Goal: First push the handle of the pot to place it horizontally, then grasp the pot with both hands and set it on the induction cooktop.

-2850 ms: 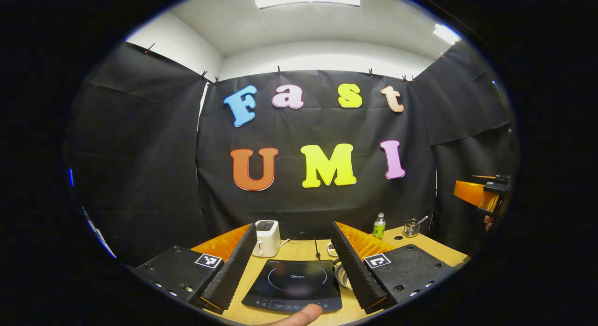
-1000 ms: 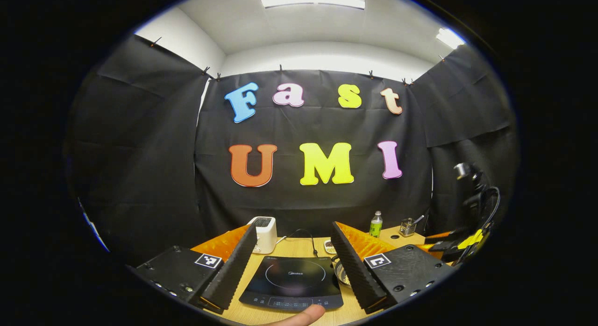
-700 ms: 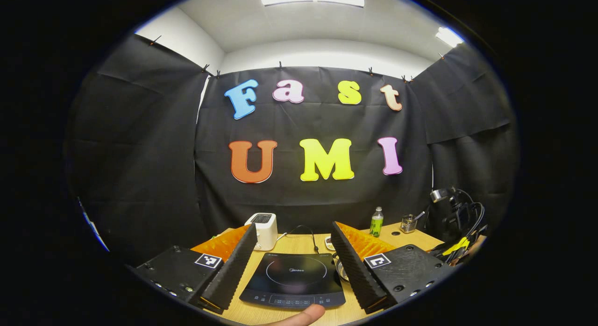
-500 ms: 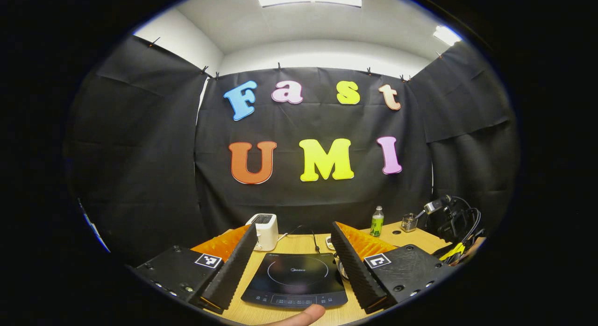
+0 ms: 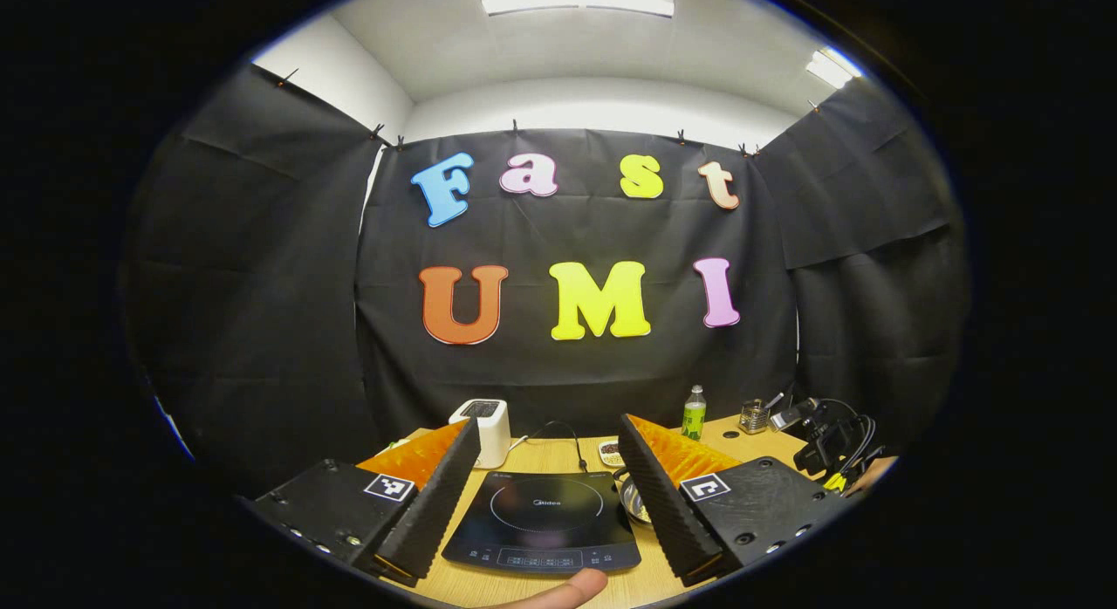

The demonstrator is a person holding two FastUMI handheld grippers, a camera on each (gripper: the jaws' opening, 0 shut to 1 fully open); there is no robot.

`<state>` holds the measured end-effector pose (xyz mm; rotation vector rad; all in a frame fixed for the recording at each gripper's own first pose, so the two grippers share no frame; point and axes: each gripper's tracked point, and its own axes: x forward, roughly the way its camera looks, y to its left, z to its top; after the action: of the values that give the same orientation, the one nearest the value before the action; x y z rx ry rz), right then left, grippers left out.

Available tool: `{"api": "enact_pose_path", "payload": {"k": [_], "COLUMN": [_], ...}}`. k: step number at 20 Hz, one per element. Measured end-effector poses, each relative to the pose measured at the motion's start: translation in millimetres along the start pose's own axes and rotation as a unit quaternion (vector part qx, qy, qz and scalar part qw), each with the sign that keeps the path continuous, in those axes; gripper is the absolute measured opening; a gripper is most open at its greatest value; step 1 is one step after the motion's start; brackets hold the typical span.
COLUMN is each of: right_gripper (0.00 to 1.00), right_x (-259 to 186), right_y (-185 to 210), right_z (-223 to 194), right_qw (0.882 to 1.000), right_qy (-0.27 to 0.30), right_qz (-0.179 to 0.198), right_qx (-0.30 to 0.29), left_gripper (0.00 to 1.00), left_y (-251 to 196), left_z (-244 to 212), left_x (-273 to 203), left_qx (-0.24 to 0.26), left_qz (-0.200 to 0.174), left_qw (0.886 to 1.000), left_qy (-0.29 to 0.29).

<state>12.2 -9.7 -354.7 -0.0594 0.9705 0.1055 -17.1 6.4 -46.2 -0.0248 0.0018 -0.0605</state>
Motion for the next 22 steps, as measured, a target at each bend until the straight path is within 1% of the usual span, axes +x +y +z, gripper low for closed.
{"api": "enact_pose_path", "payload": {"k": [3, 4, 6, 7, 8, 9, 11, 12, 13, 15, 16, 19, 20, 21, 22], "right_gripper": [0.0, 0.01, 0.0, 0.04, 0.04, 0.0, 0.0, 0.01, 0.04, 0.04, 0.07, 0.01, 0.04, 0.01, 0.04], "right_x": [5.8, 7.7, 6.1, 7.2, 7.7, 8.4, 11.9, 14.2, 16.8, 20.5, 21.7, 23.2, 25.0, 26.3, 28.0], "right_y": [-10.5, -11.6, -16.3, -19.6, -22.1, -24.8, -32.7, -37.4, -42.2, -50.8, -55.5, -63.3, -66.2, -69.1, -72.1], "right_z": [-2.4, -2.7, -0.8, -0.9, -0.7, 0.4, 3.5, 3.3, 4.5, 7.7, 9.5, 13.5, 15.0, 17.7, 19.0], "right_qw": [1.0, 1.0, 1.0, 1.0, 1.0, 1.0, 0.999, 0.999, 0.999, 0.999, 0.998, 0.998, 0.998, 0.998, 0.998], "right_qy": [0.005, 0.005, 0.002, -0.001, -0.002, -0.003, -0.006, -0.007, -0.007, -0.007, -0.008, -0.005, -0.004, -0.002, 0.0], "right_qz": [-0.008, -0.002, -0.008, -0.013, -0.016, -0.018, -0.028, -0.034, -0.039, -0.046, -0.051, -0.053, -0.052, -0.053, -0.053], "right_qx": [0.007, 0.01, 0.014, 0.013, 0.014, 0.014, 0.013, 0.013, 0.014, 0.018, 0.023, 0.026, 0.028, 0.03, 0.031], "left_gripper": [0.95, 0.95, 0.95, 0.95, 0.95, 0.95, 0.94, 0.95, 0.95, 0.94, 0.95, 0.95, 0.94, 0.94, 0.95], "left_y": [3.3, 2.9, 0.4, -1.4, -1.5, -2.3, -7.6, -10.1, -10.9, -7.3, -5.8, -8.5, -7.8, -6.8, -5.6], "left_z": [2.2, 3.7, 5.7, 7.1, 8.3, 9.4, 10.8, 10.5, 10.8, 9.7, 8.3, 11.1, 9.8, 10.7, 13.2], "left_x": [-1.3, -1.3, -1.0, -0.7, -1.3, -2.4, -3.0, -3.0, -3.4, -3.2, -3.2, -4.4, -3.7, -3.6, -2.9], "left_qx": [-0.002, -0.003, -0.005, -0.004, -0.002, -0.001, 0.003, 0.002, -0.001, -0.001, 0.001, -0.01, -0.013, -0.014, -0.01], "left_qz": [0.007, 0.008, 0.008, 0.008, 0.009, 0.01, 0.003, -0.001, -0.002, 0.009, 0.015, 0.016, 0.017, 0.018, 0.019], "left_qw": [1.0, 1.0, 1.0, 1.0, 1.0, 1.0, 1.0, 1.0, 1.0, 1.0, 1.0, 1.0, 1.0, 1.0, 1.0], "left_qy": [-0.001, -0.003, -0.006, -0.008, -0.009, -0.01, -0.015, -0.014, -0.014, -0.014, -0.012, -0.016, -0.015, -0.016, -0.019]}}
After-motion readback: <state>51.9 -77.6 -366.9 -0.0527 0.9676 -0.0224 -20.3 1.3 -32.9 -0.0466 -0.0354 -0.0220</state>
